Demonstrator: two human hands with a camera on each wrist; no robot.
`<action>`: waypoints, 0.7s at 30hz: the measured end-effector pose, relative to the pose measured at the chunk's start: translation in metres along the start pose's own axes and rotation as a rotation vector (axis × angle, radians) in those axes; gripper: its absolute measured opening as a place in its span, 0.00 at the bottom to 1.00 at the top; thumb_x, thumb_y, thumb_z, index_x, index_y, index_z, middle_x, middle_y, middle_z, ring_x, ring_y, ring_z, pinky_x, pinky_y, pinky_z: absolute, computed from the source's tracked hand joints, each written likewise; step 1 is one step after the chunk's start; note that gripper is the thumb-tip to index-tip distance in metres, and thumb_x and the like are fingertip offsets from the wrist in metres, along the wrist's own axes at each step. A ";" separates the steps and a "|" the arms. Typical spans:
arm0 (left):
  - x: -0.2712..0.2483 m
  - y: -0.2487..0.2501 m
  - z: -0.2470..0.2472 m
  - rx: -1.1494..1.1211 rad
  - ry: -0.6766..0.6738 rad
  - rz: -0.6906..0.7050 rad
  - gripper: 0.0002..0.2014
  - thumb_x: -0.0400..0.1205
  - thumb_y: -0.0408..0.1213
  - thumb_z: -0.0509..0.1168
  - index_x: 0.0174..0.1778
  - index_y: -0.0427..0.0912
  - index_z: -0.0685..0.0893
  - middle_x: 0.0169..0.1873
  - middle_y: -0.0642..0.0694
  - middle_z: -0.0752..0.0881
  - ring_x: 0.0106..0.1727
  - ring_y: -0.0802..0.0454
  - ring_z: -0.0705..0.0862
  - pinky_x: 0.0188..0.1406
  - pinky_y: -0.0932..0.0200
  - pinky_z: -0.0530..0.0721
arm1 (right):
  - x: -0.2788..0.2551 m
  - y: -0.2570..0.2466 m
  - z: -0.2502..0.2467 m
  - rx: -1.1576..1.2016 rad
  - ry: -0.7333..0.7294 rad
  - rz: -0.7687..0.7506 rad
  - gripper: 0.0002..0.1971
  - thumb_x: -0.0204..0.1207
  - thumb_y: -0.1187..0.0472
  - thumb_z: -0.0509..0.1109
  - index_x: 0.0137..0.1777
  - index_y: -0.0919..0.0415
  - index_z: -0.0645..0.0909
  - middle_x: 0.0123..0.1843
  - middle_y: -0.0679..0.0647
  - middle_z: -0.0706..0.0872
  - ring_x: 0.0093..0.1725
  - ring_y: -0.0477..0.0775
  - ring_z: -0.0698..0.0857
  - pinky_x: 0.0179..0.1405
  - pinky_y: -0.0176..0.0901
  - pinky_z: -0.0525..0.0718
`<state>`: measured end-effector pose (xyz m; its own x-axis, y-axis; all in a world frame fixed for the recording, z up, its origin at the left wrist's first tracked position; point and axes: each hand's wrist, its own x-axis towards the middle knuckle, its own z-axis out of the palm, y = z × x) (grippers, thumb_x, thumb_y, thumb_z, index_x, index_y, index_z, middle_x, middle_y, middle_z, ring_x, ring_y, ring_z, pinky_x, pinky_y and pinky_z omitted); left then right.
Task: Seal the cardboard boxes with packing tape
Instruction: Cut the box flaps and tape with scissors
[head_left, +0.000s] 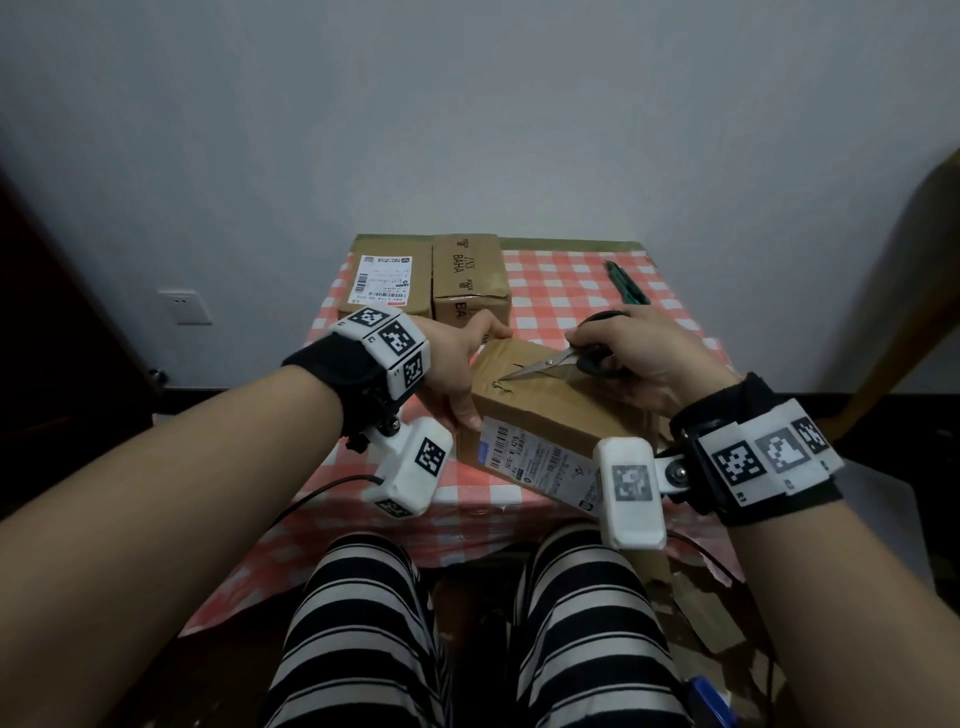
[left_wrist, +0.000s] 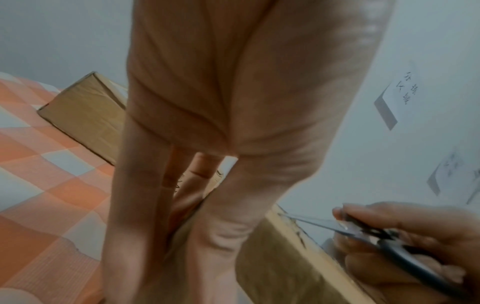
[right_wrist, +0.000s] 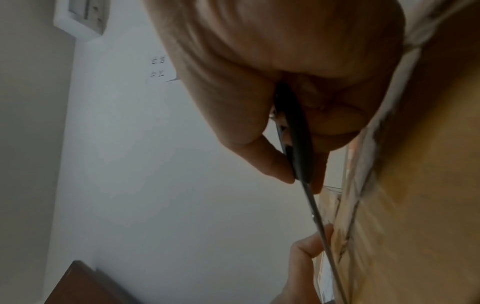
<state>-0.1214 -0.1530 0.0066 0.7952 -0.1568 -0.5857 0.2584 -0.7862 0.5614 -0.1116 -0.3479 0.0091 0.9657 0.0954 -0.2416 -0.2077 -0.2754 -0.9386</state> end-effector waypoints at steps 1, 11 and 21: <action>0.001 0.001 0.000 0.015 0.005 0.001 0.50 0.66 0.18 0.77 0.66 0.67 0.56 0.60 0.36 0.81 0.57 0.36 0.86 0.42 0.45 0.90 | 0.000 -0.001 0.000 0.000 0.009 -0.014 0.08 0.74 0.65 0.75 0.52 0.66 0.83 0.39 0.59 0.85 0.29 0.50 0.80 0.31 0.42 0.78; -0.001 0.001 0.001 0.044 0.033 0.015 0.48 0.66 0.19 0.77 0.65 0.64 0.56 0.58 0.36 0.83 0.55 0.37 0.87 0.45 0.44 0.90 | -0.011 -0.008 0.011 -0.106 0.042 -0.067 0.11 0.75 0.65 0.75 0.56 0.63 0.81 0.45 0.59 0.84 0.31 0.49 0.79 0.26 0.37 0.76; 0.000 0.001 0.001 0.065 0.045 0.013 0.49 0.67 0.19 0.77 0.66 0.64 0.56 0.59 0.37 0.81 0.57 0.37 0.86 0.44 0.43 0.90 | -0.017 0.002 0.008 -0.035 0.026 0.032 0.12 0.76 0.64 0.75 0.57 0.66 0.82 0.35 0.56 0.85 0.23 0.45 0.78 0.23 0.34 0.77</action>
<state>-0.1218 -0.1545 0.0060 0.8224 -0.1420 -0.5509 0.2127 -0.8214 0.5292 -0.1297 -0.3427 0.0096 0.9625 0.0609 -0.2643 -0.2333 -0.3113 -0.9212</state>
